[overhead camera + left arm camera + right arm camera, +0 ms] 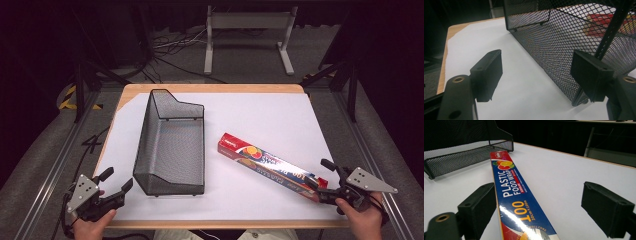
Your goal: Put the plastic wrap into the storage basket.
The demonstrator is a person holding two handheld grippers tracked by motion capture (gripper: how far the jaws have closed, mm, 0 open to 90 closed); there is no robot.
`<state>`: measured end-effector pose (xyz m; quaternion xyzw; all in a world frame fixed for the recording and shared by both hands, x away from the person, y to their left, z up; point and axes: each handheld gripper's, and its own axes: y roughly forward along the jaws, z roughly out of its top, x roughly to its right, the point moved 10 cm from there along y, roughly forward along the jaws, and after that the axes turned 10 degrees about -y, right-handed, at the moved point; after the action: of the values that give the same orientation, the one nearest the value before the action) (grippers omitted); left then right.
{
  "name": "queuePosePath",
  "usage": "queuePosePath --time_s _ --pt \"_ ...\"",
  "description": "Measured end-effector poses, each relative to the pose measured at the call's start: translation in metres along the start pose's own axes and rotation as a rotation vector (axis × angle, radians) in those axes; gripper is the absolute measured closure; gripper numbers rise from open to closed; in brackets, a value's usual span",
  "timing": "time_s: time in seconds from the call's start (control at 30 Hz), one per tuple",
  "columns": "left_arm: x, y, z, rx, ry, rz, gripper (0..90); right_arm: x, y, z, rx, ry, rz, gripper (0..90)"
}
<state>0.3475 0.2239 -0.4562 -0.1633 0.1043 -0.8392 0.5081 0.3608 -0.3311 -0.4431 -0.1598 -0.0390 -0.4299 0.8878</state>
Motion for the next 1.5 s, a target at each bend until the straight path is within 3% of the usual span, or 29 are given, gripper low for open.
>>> queuePosePath --time_s 0.53,0.63,1.03,1.33,1.5 --pt "-0.001 0.0 0.0 -0.003 -0.003 0.006 26.4 -0.007 0.012 0.007 -0.017 -0.016 0.032 13.3" --pt "-0.002 0.0 -0.001 -0.004 -0.004 0.011 26.4 -0.009 0.019 0.018 -0.019 -0.026 0.049 13.2" --pt "-0.002 0.002 -0.002 -0.015 -0.003 0.02 26.4 -0.021 0.069 0.067 -0.035 -0.073 0.149 11.9" --pt "-0.004 0.001 -0.002 -0.011 -0.007 0.021 26.5 -0.028 0.099 0.078 -0.061 -0.056 0.193 11.9" --pt "-0.004 0.001 -0.002 -0.012 -0.004 0.024 26.6 -0.03 0.11 0.075 -0.11 -0.031 0.222 12.0"
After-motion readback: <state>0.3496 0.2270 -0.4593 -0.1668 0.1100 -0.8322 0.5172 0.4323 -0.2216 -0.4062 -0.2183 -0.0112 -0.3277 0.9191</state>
